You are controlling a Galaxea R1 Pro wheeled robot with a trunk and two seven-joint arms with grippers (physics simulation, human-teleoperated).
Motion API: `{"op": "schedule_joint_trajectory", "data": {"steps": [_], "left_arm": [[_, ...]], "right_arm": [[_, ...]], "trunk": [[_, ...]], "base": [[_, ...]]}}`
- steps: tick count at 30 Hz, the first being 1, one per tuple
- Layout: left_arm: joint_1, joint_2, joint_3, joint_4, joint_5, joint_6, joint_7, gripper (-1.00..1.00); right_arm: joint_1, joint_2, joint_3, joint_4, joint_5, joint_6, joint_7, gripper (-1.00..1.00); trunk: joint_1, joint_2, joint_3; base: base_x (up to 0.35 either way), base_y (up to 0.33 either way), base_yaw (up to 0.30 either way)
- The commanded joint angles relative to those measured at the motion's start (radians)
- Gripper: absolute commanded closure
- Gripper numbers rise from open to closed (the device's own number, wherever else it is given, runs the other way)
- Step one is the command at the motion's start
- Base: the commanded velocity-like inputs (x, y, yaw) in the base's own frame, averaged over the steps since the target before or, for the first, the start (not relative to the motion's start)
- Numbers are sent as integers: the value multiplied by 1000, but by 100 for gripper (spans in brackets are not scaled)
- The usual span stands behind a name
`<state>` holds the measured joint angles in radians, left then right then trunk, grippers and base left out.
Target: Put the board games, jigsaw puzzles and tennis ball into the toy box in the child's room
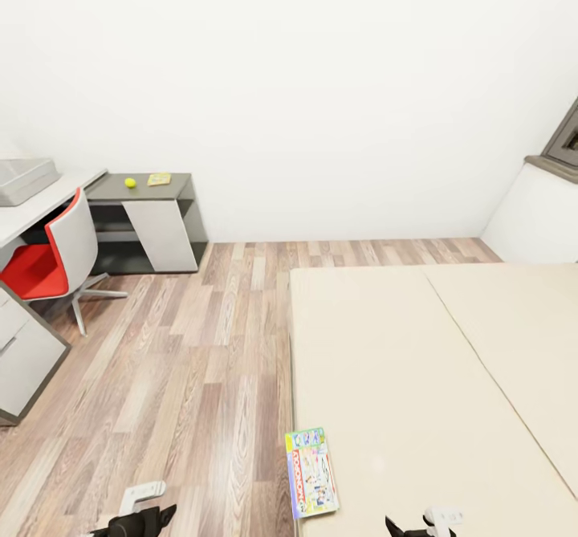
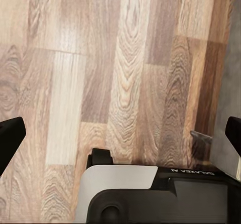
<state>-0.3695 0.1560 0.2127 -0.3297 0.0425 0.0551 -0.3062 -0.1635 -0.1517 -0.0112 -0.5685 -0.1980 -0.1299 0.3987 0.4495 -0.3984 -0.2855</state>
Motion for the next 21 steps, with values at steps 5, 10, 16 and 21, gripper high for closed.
{"op": "schedule_joint_trajectory", "data": {"steps": [5, 10, 16, 21], "left_arm": [[0, 0, 6, 14, 4, 1, -7, -100], [0, 0, 6, 19, 4, -1, -7, -100], [0, 0, 5, 22, 4, -1, -7, -100], [0, -1, 4, 23, 3, -1, -7, -100]], "right_arm": [[-1, 1, -1, 14, -6, -9, 6, -100], [-1, -2, -2, 19, -6, -14, 6, -100], [-1, -2, -1, 20, -6, -15, 6, -100], [-1, -2, -1, 21, -5, -16, 6, -100]], "trunk": [[1, -2, 7], [1, -2, 15], [1, -2, 25], [1, -2, 33]], "base": [[0, 0, 0], [0, 0, 0], [0, 0, 0], [0, 0, 0]]}}
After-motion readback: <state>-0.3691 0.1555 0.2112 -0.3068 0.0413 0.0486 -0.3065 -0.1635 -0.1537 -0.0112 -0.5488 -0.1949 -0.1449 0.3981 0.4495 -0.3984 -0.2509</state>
